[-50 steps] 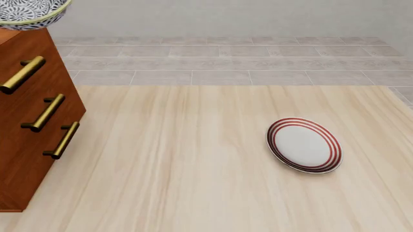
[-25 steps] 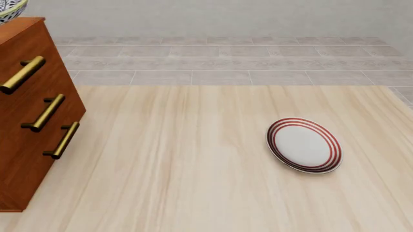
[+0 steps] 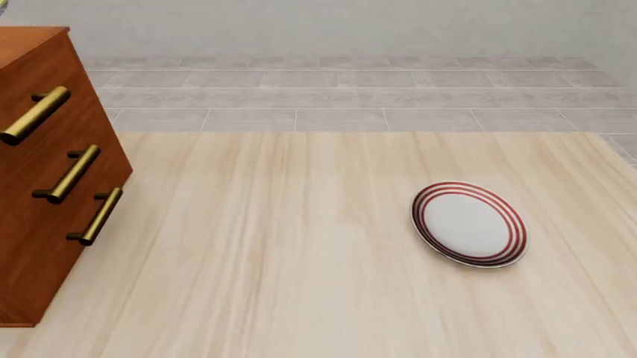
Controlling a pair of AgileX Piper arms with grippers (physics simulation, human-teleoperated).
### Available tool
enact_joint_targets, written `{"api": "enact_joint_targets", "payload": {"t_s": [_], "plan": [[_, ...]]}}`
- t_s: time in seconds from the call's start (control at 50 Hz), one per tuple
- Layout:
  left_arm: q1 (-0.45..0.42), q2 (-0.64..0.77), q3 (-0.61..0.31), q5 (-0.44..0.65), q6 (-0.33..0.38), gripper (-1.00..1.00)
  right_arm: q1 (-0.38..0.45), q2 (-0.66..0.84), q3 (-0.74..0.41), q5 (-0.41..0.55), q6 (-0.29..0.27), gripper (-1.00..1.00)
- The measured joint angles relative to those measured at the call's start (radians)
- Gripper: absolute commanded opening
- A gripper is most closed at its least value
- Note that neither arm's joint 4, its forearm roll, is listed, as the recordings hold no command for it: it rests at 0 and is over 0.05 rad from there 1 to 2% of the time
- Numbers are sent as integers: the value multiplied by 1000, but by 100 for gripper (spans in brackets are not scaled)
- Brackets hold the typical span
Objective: Put the bowl on top of the cabinet.
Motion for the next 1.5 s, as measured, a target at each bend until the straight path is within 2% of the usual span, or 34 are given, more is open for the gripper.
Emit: {"api": "enact_joint_targets", "payload": {"t_s": [0.78, 1.5], "plan": [[149, -16, 58, -33, 33, -100, 8, 20, 11, -14, -1, 100], [188, -11, 151, -123, 26, -100, -2, 14, 13, -10, -2, 100]]}}
